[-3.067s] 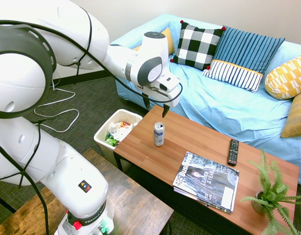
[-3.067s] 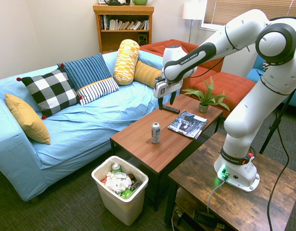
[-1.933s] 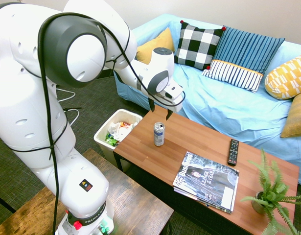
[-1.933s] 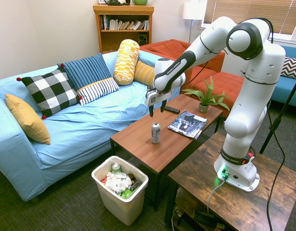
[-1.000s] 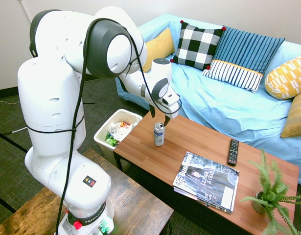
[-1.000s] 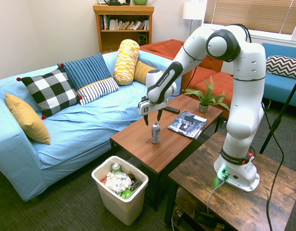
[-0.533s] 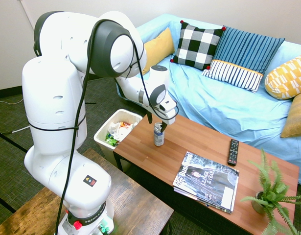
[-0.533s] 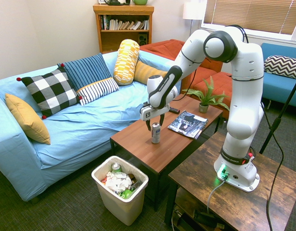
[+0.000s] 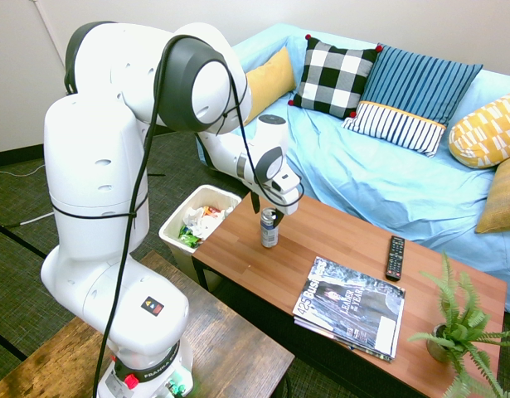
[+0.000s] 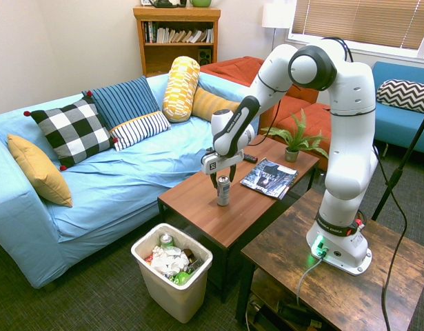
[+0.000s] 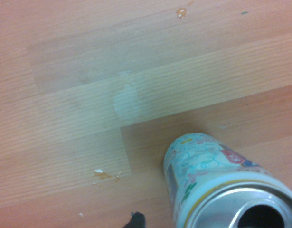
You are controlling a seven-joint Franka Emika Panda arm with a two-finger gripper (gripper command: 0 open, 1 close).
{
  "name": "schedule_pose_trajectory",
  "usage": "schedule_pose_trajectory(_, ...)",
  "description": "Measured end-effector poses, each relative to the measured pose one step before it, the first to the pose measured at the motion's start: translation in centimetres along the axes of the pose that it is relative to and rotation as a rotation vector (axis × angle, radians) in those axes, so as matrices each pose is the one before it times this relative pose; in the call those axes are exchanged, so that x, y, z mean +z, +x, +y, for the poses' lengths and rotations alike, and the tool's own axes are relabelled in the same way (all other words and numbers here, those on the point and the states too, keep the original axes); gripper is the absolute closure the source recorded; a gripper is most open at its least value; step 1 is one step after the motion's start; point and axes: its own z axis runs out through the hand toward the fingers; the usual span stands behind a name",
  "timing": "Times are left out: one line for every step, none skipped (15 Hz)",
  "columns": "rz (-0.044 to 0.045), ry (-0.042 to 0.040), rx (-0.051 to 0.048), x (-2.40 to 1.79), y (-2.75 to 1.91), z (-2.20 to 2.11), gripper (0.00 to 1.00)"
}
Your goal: Throw the can in the trash bin
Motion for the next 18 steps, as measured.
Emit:
schedule_pose_trajectory(0.0002, -0.00081, 0.00202, 0.088, 0.14, -0.036, 1.0)
schedule_pose_trajectory(-0.00059, -0.00069, 0.00238, 0.076, 0.087, -0.007, 1.0)
schedule_pose_trajectory(-0.00062, 0.00012, 0.00196, 0.015, 0.037, 0.01, 1.0)
schedule_pose_trajectory(-0.00147, 0.00103, 0.0028, -0.011, 0.027, -0.029, 1.0)
schedule_pose_trajectory(-0.00233, -0.00056, 0.00192, -0.002, 0.027, -0.029, 1.0)
schedule_pose_trajectory(-0.00296, -0.00073, 0.00143, -0.026, 0.031, -0.035, 1.0)
schedule_pose_trajectory(-0.00283, 0.00119, -0.00134, -0.15, 0.015, -0.07, 1.0)
schedule_pose_trajectory(-0.00079, 0.00263, -0.00491, -0.467, -0.068, -0.117, 1.0)
schedule_pose_trajectory(0.00292, 0.00825, -0.00708, -0.909, -0.244, -0.28, 1.0)
schedule_pose_trajectory(0.00661, 0.01136, -0.01654, -1.493, -0.626, -0.527, 1.0)
schedule_pose_trajectory(0.01241, 0.012, -0.02457, -1.998, -1.115, -0.785, 1.0)
schedule_pose_trajectory(0.01788, 0.01018, -0.02161, -2.118, -1.466, -0.893, 1.0)
schedule_pose_trajectory(0.0192, 0.00914, -0.01913, -2.024, -1.72, -0.916, 1.0)
schedule_pose_trajectory(0.01727, 0.00928, -0.01874, -1.768, -1.899, -0.927, 1.0)
schedule_pose_trajectory(0.0125, 0.00455, -0.02046, -1.255, -1.904, -0.864, 1.0)
schedule_pose_trajectory(0.01171, 0.00289, -0.0206, -0.687, -1.854, -0.833, 1.0)
schedule_pose_trajectory(0.00881, 0.00284, -0.02031, -0.387, -1.839, -0.864, 1.0)
schedule_pose_trajectory(0.00389, 0.00197, -0.01749, -0.395, -1.562, -0.802, 1.0)
